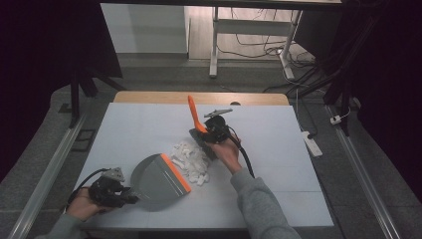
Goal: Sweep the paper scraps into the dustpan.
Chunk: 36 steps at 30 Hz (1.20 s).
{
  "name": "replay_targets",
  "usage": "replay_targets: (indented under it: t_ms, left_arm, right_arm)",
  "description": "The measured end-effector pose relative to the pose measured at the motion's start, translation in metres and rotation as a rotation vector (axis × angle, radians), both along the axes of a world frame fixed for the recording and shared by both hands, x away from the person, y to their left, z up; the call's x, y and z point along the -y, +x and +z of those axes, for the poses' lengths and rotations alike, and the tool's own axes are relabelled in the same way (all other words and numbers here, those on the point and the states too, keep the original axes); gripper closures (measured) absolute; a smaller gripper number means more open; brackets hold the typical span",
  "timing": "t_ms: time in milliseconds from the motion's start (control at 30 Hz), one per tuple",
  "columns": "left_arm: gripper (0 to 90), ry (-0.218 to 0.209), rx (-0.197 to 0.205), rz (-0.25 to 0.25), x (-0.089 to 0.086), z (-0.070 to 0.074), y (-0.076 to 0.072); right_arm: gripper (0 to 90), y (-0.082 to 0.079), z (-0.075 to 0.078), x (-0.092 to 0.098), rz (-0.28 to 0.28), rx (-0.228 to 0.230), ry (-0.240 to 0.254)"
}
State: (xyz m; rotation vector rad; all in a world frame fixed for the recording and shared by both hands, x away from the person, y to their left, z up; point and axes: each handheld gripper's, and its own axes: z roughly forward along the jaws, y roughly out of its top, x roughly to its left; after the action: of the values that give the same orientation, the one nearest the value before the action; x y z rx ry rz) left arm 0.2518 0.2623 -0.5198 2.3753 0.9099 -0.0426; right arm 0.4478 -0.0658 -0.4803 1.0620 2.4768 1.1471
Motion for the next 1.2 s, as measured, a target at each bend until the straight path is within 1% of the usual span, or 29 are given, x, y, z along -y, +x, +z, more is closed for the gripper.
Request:
replay_targets:
  t_ms: [100,200,233,367,533,733,833,900,967,1067,1133,1167,1200]
  left_arm:
    - [61.9,-0.001,-0.001,0.0,0.0,0.0,0.0]
    - [61.9,-0.001,-0.004,0.002,0.0,0.0,0.001]
    - [61.9,-0.002,-0.003,0.003,0.0,0.0,0.001]
    - [61.9,-0.003,-0.004,0.004,0.001,0.0,0.001]
    - [61.9,-0.002,-0.004,0.004,0.001,0.0,0.001]
    - [61.9,0.0,-0.005,0.005,0.002,0.001,0.001]
    - [61.9,0.0,-0.005,0.005,0.002,0.001,0.002]
    - [61.9,0.001,-0.005,0.004,0.002,0.001,0.002]
    - [61.9,0.002,-0.005,0.004,0.002,0.001,0.002]
    - [61.8,0.001,-0.004,0.005,0.003,0.001,0.002]
    - [61.9,0.001,-0.004,0.004,0.003,0.001,0.002]
    - [61.9,0.002,-0.003,0.005,0.003,0.001,0.002]
    - [61.8,0.002,-0.004,0.005,0.003,0.001,0.002]
  right_arm:
    - [70.4,-0.004,0.0,-0.007,0.023,0.005,-0.019]
    - [70.5,-0.008,0.0,-0.014,0.042,-0.001,-0.023]
    - [70.4,-0.01,0.0,-0.015,0.053,0.005,-0.026]
    - [70.4,-0.017,0.0,-0.021,0.068,-0.004,-0.027]
    - [70.4,-0.026,0.0,-0.025,0.086,-0.001,-0.024]
    - [70.4,-0.039,0.001,-0.029,0.119,-0.015,0.014]
    - [70.4,-0.047,0.001,-0.035,0.139,-0.009,0.009]
    - [70.4,-0.051,0.001,-0.038,0.16,-0.013,0.014]
    - [70.4,-0.055,0.003,-0.042,0.178,-0.025,0.035]
    - [70.4,-0.061,0.005,-0.046,0.209,-0.025,0.048]
    - [70.4,-0.065,0.007,-0.047,0.232,-0.03,0.07]
    - [70.4,-0.067,0.009,-0.047,0.232,-0.023,0.073]
    - [70.4,-0.068,0.011,-0.047,0.23,-0.005,0.08]
